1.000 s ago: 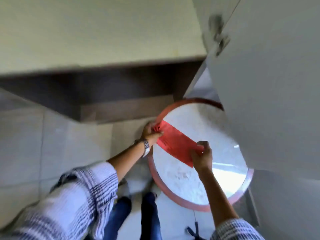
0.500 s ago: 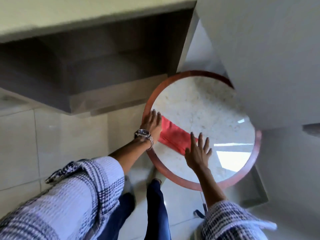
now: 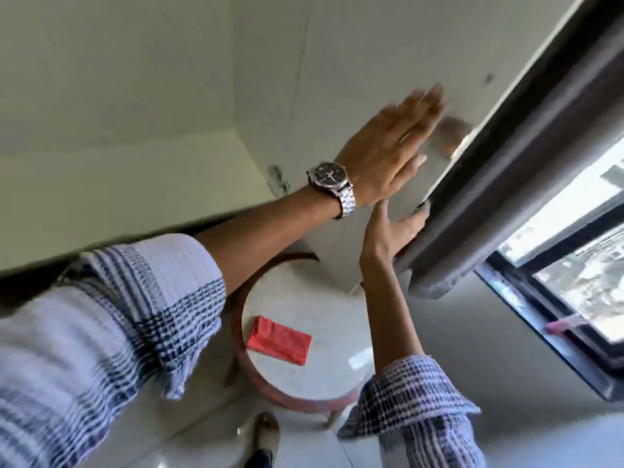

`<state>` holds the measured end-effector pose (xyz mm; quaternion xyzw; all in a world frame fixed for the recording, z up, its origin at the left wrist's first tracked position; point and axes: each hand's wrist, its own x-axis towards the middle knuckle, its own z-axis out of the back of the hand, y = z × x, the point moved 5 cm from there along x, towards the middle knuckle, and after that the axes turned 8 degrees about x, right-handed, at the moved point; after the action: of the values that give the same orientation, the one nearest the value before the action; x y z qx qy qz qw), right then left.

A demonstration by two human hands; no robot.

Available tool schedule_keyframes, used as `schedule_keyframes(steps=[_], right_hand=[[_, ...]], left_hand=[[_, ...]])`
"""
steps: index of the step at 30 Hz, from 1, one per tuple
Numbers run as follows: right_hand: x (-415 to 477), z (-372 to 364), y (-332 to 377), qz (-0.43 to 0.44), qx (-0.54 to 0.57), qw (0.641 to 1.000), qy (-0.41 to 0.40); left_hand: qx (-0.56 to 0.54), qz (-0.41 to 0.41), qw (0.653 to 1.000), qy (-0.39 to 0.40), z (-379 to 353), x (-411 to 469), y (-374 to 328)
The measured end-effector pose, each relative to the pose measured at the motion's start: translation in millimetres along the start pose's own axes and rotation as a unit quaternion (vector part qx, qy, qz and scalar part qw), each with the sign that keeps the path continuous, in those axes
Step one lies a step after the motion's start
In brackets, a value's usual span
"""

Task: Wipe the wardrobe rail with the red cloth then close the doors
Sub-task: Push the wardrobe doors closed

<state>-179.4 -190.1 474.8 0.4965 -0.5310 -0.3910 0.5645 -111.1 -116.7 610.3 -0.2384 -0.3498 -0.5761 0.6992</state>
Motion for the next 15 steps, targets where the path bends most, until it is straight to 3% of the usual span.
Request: schedule_keyframes(steps=[3,6,10,12,15], right_hand=[[-32.2,25.6,46.1,-0.025,-0.02,0.999,0.003],[-84.0,10.9,37.7,-0.042,-0.073,0.996,0.02],[-157.9,-10.4,31.9,0.114,-0.117,0.98,0.111],[-180.7,-29.6,31.6,0.182,-0.099,0.966,0.153],[-206.8,-103.0,51.3,0.235,-0.064,0.936,0.255]], left_hand=[[0.018,-0.036,0.998,0.04,74.8,37.9,-30.1],[-0.004,-0.016,0.999,0.029,91.7,47.6,-23.7],[-0.062,0.149,0.975,-0.15,130.3,27.8,11.1],[-0.012,0.192,0.955,-0.228,158.3,8.5,38.5],[0.188,0.197,0.932,-0.239,203.3,-18.1,91.5]])
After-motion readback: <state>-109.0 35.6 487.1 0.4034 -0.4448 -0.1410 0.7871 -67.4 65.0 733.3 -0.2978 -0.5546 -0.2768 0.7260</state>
